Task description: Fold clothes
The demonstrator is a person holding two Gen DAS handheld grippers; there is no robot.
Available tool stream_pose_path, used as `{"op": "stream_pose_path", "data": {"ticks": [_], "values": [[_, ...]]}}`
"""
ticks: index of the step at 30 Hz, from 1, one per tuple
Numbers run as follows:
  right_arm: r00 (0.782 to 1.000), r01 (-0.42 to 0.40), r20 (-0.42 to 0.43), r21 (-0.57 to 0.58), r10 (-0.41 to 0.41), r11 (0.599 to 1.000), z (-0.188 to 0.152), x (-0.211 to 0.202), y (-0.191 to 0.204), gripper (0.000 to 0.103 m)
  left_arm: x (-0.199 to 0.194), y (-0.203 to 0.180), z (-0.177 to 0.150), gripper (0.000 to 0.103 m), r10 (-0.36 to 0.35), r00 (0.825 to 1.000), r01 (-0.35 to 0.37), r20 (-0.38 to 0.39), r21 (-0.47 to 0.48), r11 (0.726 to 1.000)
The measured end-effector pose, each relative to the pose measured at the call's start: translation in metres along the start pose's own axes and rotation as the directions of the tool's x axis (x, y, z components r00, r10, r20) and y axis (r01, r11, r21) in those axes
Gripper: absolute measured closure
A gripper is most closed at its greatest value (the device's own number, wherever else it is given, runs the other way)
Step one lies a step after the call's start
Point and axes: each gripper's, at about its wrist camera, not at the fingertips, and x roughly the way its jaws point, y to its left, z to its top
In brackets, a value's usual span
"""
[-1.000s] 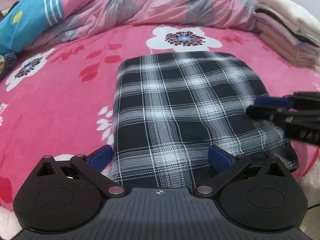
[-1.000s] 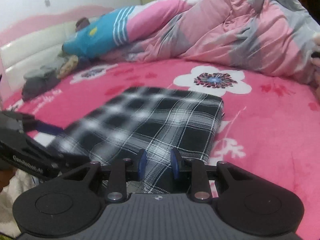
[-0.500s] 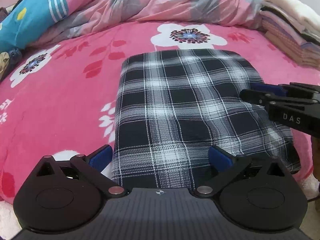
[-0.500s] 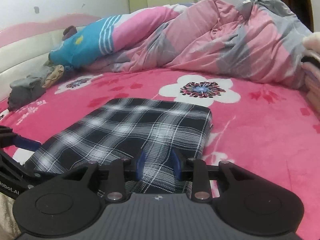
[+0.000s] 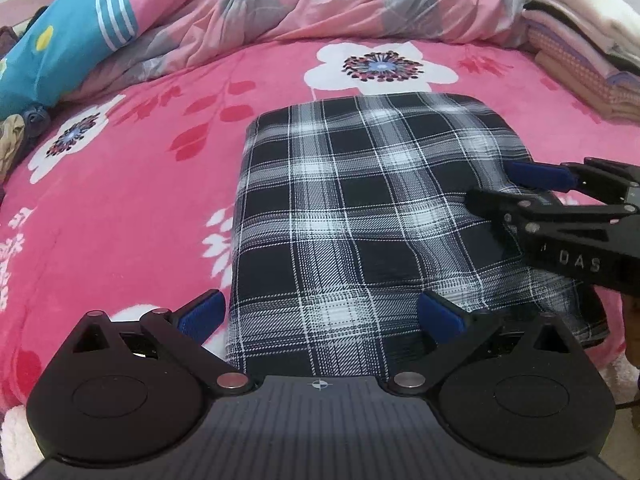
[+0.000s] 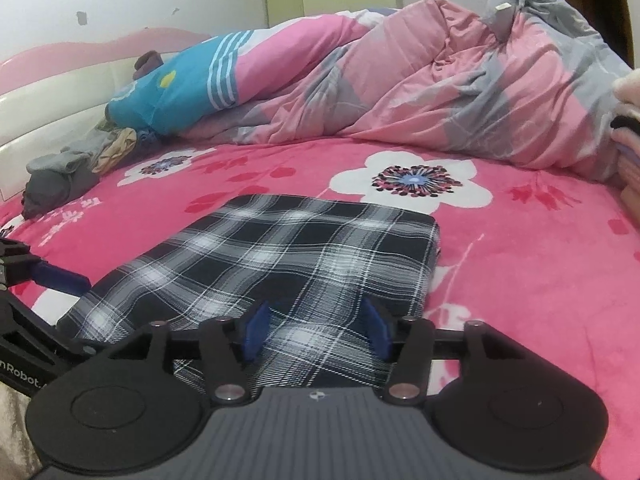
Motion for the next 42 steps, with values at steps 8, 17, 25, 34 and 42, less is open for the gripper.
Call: {"op": "stream_pose_path", "data": {"ticks": [8, 17, 25, 34, 42], "values": [[1.000, 0.006, 0.005, -0.029, -0.006, 1.000, -0.002, 0.000, 0.006, 0.036, -0.003, -0.006, 0.002, 0.000, 0.033, 0.999, -0.033, -0.003, 0.012, 0.999], [0.999, 0.039, 0.030, 0.069, -0.041, 0.997, 0.006, -0.017, -0.009, 0.036, -0.003, -0.009, 0.003, 0.000, 0.053, 0.999, -0.053, 0.000, 0.027, 0.998], [0.996, 0.091, -0.013, 0.085, -0.090, 0.992, -0.006, -0.022, -0.013, 0.036, -0.004, -0.011, 0.001, 0.000, 0.062, 0.998, -0.063, 0.013, 0.041, 0.997], [1.000, 0.014, -0.020, 0.478, -0.006, 0.878, -0.027, -0.040, -0.058, 0.011, -0.002, 0.002, 0.001, 0.000, -0.014, 1.000, 0.014, -0.001, -0.007, 1.000], [0.997, -0.075, 0.045, 0.622, 0.060, 0.779, -0.044, -0.038, -0.078, 0.000, 0.002, 0.011, 0.002, 0.000, -0.066, 0.997, 0.064, -0.033, -0.042, 0.997]]}}
